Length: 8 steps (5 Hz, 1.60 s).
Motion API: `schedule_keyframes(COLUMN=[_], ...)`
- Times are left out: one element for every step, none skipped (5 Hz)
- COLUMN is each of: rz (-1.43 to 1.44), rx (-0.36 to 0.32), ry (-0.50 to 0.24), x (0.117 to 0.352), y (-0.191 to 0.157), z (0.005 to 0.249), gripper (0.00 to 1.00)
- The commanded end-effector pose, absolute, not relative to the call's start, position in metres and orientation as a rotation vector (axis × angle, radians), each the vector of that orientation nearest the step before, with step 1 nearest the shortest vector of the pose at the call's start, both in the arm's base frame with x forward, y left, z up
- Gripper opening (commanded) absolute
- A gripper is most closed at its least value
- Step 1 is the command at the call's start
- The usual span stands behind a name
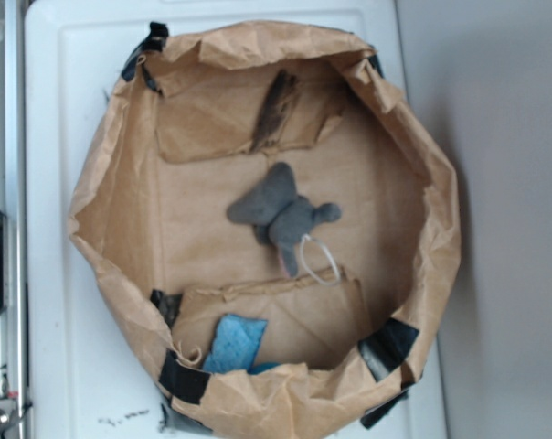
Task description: Grab the wood chip.
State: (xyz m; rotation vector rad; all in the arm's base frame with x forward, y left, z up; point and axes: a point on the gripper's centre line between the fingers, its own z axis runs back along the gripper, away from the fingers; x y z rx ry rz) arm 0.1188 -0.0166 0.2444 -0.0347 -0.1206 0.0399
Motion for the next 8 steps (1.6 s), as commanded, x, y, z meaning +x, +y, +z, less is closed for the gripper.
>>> schedule_keyframes(rz=[0.04,0.105,0.169,0.249,0.494,0.494,0.494,0.678], rx=[-0.035,-0.082,-0.083,-0.071,0.027,0.027,0.027,-0.088], ry=[-0.121,-0.081,-0.109,-0.112,-0.093,-0.093,-0.093,-0.204], x=[0.119,0.169,0.218,0.266,0.308,0.308,0.308,0.26], y=[-0.017,-0.002,0.012,0.031,0.06,0.06,0.06,0.054], z=[0.244,0.243,0.241,0.224,0.193,0.193,0.193,0.186], gripper=[1.0,1.0,1.0,1.0,1.0,1.0,1.0,1.0])
